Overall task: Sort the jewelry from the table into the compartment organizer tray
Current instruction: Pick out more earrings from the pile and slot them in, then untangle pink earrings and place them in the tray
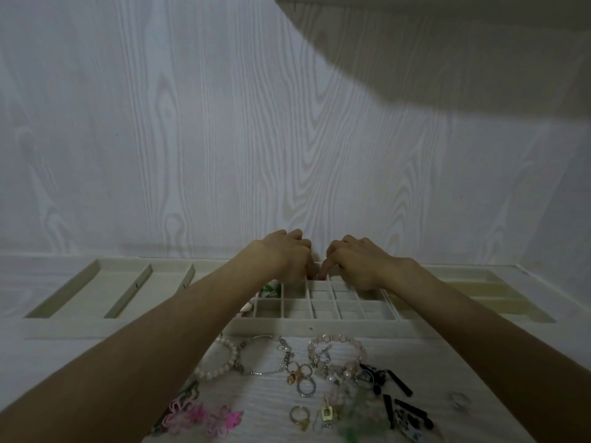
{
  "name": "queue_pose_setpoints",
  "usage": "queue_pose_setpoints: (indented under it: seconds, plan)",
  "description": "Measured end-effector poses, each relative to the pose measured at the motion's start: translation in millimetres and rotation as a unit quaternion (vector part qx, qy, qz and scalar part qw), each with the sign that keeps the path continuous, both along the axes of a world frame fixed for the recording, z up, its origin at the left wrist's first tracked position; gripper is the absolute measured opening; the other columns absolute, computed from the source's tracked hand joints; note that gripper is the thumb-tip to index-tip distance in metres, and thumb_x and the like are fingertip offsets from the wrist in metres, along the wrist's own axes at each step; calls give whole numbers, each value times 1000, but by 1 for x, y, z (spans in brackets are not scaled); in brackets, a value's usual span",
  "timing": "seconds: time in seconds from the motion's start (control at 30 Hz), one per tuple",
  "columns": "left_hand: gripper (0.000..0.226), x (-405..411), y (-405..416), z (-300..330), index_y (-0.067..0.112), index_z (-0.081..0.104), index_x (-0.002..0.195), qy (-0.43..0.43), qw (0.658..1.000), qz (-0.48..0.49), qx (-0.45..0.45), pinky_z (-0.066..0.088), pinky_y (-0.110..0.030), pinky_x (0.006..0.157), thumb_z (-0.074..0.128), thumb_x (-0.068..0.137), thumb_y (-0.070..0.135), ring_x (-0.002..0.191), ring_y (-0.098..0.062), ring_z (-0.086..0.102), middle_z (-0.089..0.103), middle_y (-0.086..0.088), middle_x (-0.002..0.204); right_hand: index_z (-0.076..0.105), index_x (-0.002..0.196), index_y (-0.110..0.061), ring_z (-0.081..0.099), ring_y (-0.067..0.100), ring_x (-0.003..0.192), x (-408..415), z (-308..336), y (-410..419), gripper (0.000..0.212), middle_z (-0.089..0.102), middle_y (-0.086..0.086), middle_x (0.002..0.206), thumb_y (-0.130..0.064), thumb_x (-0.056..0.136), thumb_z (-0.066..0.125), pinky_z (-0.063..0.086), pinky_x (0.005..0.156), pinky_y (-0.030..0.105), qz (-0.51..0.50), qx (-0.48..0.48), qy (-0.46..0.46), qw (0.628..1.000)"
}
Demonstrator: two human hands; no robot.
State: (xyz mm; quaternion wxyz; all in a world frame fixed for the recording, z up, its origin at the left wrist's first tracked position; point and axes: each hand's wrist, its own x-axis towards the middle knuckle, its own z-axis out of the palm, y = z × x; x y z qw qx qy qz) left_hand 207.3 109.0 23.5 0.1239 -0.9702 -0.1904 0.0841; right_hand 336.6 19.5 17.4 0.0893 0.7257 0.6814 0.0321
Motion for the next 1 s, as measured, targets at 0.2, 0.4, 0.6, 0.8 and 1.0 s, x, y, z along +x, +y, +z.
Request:
queue_pose_setpoints:
  seconds: [0.2,0.4,0.6,0.8,1.0]
  plan:
    - [37,0,0,0,35,49,135,2,1000,-2,-5,32,-30,92,43,98,30,118,-21,36,45,0,133,57,124,-38,40,20,114,0,-2,0,47,47,2,131,-7,94,40,31,92,32,-3,-2,-2,1000]
    - [38,-3,3,0,38,50,133,-29,999,-2,-36,30,-28,90,44,98,25,119,-19,35,45,3,136,63,117,-37,41,20,115,-2,4,-5,45,49,1,132,-6,93,42,31,92,31,5,31,26,999]
    - [34,-49,-5,16,35,59,125,-166,976,54,-128,38,-40,102,48,94,25,126,-19,36,51,-1,135,69,103,-33,41,15,115,-4,19,-48,49,52,-3,129,5,87,43,31,92,28,12,96,81,992]
    - [32,-120,-51,-6,35,63,118,-286,937,90,-178,41,-35,93,50,94,19,122,-11,40,55,12,129,72,101,-28,45,-6,92,-47,4,-114,30,60,-13,107,-8,94,51,35,81,12,23,141,218,965]
    - [26,-153,-80,-44,36,68,105,-394,885,103,-226,47,-33,86,57,90,17,107,-8,52,63,16,113,70,106,-29,49,4,101,-84,-34,-131,25,63,-10,107,-13,92,56,41,87,23,29,184,306,934]
